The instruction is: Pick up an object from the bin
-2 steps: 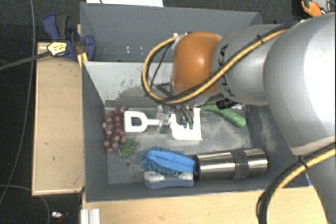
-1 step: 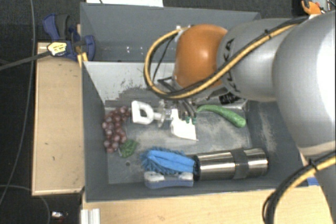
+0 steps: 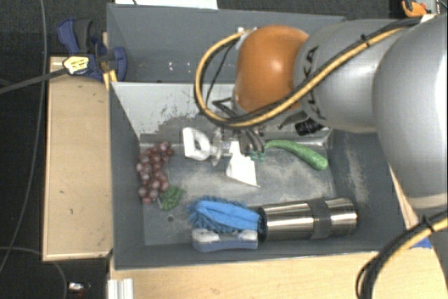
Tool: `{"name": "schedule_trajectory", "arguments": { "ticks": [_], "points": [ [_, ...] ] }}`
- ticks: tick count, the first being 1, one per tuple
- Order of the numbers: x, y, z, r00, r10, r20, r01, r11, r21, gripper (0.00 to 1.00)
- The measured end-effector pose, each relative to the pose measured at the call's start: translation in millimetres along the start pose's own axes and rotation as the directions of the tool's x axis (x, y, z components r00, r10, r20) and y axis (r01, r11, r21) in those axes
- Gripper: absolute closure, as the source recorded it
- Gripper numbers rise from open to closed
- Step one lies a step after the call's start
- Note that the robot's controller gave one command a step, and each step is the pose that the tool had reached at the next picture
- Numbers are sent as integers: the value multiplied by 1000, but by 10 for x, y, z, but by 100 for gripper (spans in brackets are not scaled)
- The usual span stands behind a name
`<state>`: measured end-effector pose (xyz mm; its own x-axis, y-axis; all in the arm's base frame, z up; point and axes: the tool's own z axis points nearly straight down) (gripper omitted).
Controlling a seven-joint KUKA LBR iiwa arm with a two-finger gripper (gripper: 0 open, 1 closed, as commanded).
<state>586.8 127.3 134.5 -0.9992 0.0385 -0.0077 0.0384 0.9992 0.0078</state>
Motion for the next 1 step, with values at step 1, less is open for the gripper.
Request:
{"name": "schedule_trajectory", "arguments": {
  "ticks": [1],
  "points": [
    [-7, 2, -124, 1000, 0, 3, 0, 1000, -1, 100]
  ]
}}
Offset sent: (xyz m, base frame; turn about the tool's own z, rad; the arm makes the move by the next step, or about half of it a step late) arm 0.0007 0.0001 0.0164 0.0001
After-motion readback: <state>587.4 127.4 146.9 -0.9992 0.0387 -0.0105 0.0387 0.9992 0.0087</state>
